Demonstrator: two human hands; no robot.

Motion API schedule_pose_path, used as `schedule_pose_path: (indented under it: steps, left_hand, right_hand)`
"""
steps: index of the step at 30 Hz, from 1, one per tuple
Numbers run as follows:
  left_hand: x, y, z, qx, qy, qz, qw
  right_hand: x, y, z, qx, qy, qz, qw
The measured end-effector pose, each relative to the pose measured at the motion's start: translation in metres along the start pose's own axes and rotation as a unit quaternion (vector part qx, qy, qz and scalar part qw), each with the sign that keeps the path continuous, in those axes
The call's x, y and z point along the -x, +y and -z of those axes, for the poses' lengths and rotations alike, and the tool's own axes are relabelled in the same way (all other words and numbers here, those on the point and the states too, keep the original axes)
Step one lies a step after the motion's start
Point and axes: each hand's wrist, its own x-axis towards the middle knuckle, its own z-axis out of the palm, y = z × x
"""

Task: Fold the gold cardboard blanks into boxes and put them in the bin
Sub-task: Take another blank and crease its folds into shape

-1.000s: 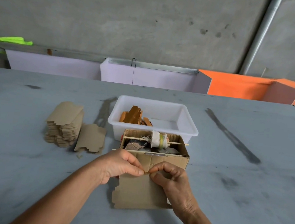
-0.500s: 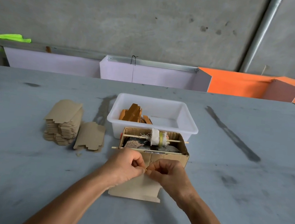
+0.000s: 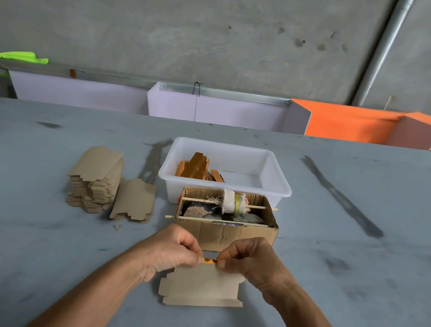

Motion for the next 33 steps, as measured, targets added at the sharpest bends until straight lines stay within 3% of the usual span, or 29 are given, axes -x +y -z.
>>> schedule_pose_path:
  steps: [10,18,23,33]
  left_hand:
    - [-0.003,-0.003,0.0,-0.078,0.084,-0.06,0.992]
    - [-0.006,-0.006,0.006,-0.02,0.042,-0.05,0.998]
    - [-0.011,-0.001,0.001,-0.102,0.074,-0.098,0.987]
    - [-0.015,-0.001,-0.005,-0.059,0.105,-0.068,0.99]
  right_hand:
    - [0.0,0.003,0.004,0.004,0.01,0.001,1.0]
    - [-0.001,0.002,0.014,-0.009,-0.005,0.0,1.0]
    - [-0.005,0.001,0.007,0.035,0.018,0.006,0.999]
    - [-0.007,0.0,0.005,0.029,0.041,0.007,0.999]
